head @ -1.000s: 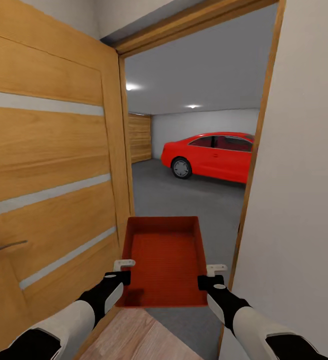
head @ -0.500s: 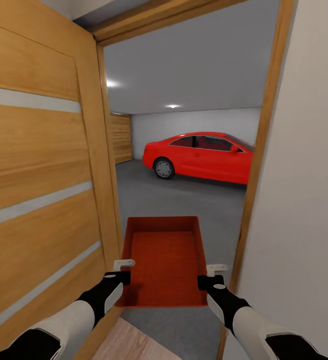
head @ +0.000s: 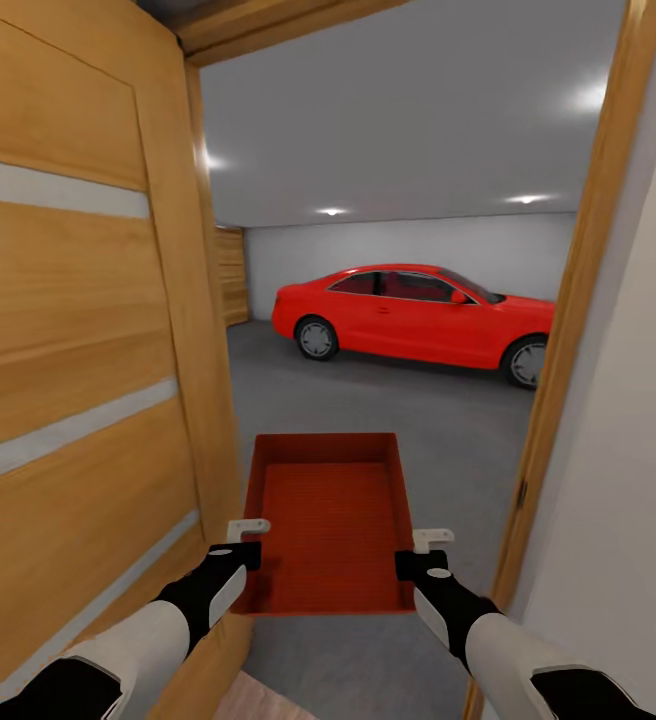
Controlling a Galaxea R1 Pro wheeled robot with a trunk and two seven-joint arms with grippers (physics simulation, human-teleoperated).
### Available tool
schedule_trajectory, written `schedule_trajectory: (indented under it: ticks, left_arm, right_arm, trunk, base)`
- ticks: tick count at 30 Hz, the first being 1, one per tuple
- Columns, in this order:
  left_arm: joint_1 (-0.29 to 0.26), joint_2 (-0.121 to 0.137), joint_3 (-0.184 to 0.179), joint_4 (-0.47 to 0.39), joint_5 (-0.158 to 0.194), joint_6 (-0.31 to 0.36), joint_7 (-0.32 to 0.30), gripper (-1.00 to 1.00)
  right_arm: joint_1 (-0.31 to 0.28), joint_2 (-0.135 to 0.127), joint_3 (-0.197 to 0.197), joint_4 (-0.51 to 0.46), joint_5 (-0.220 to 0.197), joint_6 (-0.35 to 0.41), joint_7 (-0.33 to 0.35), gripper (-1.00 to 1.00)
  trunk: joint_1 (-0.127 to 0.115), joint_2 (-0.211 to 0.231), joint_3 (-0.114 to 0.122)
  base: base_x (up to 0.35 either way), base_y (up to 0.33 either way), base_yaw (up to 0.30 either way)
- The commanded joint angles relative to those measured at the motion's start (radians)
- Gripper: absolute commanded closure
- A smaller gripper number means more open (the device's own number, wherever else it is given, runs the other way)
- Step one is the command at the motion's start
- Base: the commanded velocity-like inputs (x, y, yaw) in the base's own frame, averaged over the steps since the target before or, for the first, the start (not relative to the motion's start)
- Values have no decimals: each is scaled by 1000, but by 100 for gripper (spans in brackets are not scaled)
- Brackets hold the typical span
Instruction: Move the two storage containers from the living room to the garage. In the garage, place one container on the floor and stack the other container on top of it (either order is fine).
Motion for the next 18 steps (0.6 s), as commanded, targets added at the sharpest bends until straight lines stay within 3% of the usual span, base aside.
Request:
schedule_trajectory:
  ticks: [1, 18]
  left_arm:
    - [-1, 34, 53, -6, -23, -11, 20, 100]
    - [-1, 34, 53, -6, -23, -11, 20, 100]
  right_arm:
    - [0, 0, 5, 3, -10, -2, 6, 100]
    - [0, 0, 5, 3, -10, -1, 6, 100]
  trunk:
    - [1, -2, -2]
    - [1, -2, -2]
  base:
    - [286, 241, -276]
    - [286, 241, -286]
